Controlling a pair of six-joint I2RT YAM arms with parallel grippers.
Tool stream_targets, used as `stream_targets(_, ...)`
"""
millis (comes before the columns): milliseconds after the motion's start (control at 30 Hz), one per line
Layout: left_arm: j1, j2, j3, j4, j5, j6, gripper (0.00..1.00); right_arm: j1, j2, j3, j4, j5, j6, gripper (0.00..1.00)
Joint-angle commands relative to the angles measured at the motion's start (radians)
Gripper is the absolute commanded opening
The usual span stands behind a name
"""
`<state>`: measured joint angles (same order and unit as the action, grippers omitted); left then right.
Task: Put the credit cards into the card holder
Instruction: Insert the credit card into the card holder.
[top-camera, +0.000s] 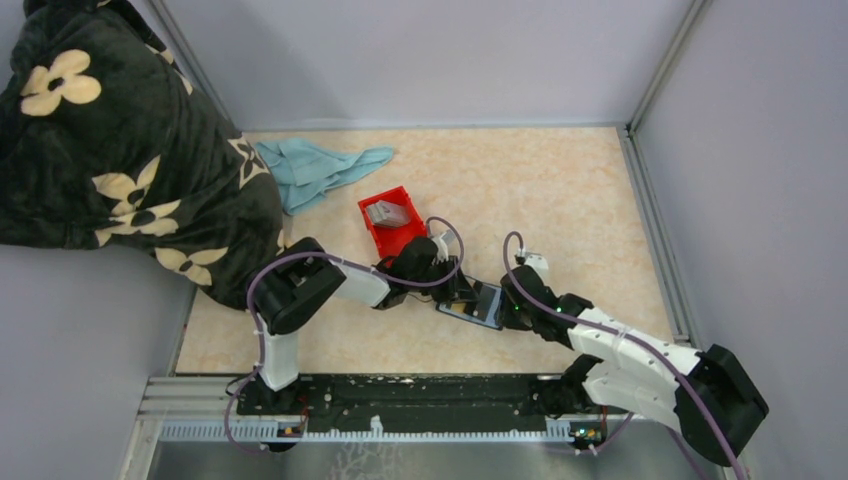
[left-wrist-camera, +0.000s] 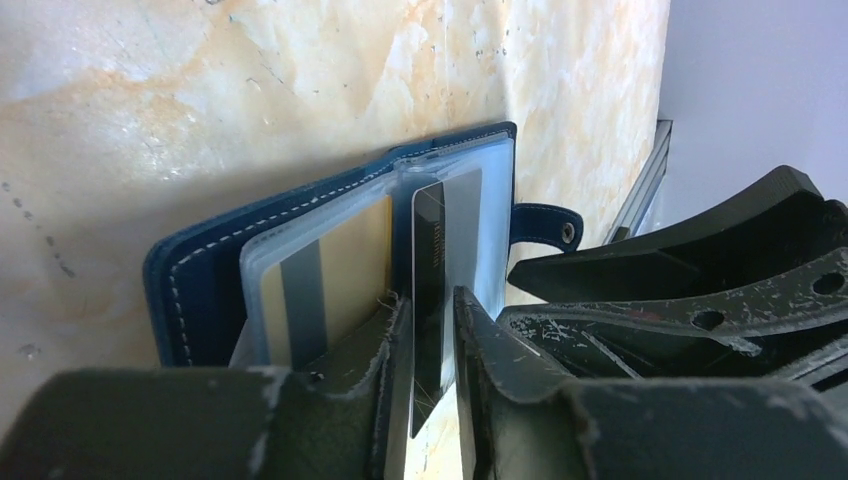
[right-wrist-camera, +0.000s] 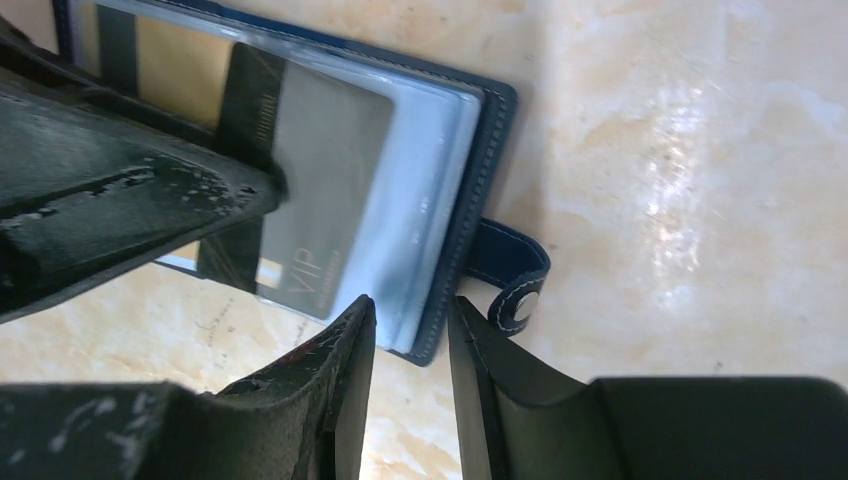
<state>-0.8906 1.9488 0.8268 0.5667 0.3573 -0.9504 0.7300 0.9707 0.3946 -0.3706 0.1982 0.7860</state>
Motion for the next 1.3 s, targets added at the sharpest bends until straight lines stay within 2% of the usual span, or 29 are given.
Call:
stream_targets(0,-0.015,0.0,-0.026,-0.157,-0.051,0.026,0.31,-0.006,-0.04,0.047,-0.094,0.059,-0.008,0.34)
stream_targets(133,-0.017,-0.022,-0.034,-0.179,-0.08,0.028,0.38,-0.006,-0.046,0.038,-0.101,0.065,0.001,0.35)
stream_targets(333,-0.019,-0.045,-0.034,-0.2,-0.094,0.039,0.42,-0.006,-0.029,0.024,-0.067,0.048,0.009,0.35)
stream_targets(800,-0.06,-0.082,0.057,-0.483,-0.31,0.124,0.47,-0.006,-0.005,0.04,-0.051,0.056,0.006,0.32)
stream_targets(1267,-0.128,-0.017,0.201,-0.727,-0.486,0.189,0.53,-0.004,0.016,0.058,-0.044,0.055,-0.01,0.28)
